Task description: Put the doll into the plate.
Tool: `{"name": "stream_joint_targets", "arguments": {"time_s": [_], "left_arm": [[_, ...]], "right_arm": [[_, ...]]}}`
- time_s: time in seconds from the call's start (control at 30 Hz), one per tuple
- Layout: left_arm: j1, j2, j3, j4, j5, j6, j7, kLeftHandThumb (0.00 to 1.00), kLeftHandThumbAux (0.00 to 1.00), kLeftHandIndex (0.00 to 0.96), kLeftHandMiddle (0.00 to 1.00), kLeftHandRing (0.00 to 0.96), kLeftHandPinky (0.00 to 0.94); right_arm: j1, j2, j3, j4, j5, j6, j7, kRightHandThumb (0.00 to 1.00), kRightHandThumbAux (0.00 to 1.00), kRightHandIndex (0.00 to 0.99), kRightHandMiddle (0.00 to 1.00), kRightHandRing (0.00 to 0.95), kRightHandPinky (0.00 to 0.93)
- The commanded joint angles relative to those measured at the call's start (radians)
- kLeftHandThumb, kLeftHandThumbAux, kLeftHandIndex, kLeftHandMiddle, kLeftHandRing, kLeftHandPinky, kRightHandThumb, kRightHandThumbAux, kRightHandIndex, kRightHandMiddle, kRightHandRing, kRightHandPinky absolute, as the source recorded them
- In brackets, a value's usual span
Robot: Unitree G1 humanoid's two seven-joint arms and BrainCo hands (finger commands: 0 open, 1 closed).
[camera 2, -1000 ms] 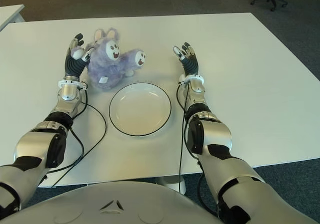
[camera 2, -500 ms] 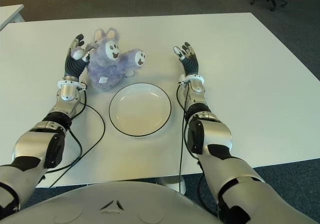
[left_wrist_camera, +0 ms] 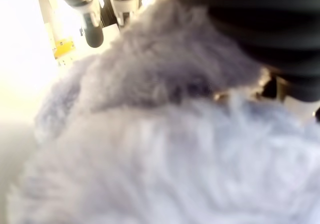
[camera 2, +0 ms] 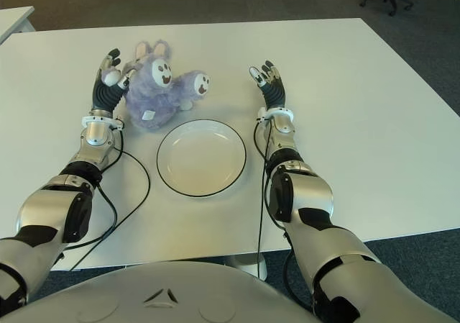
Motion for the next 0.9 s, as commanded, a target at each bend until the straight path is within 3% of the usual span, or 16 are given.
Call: {"name": "stream_joint_targets", "arguments": {"time_s": [0.03,0.9], "left_arm": [[0.095,-0.007,-0.012,0.038,0.015,0.008,-0.011,0.188,0.464,0.000,0.000,0.009,0.027],[0.109,0.024,-0.060,0.017,0.089,-0.002,0.079,0.165,0.478,0.000,0.001,0.008,0.028]], "right_arm": [[0.073,0.019,-0.001,0.044,0.005,0.049,-0.007,0.063,0.588,0.020,0.053,0.044,0.049],[0.076,0.019,0.001,0.043,0.004,0.048,-0.004,0.061,0.585,0.020,0.049,0.042,0.047]]}}
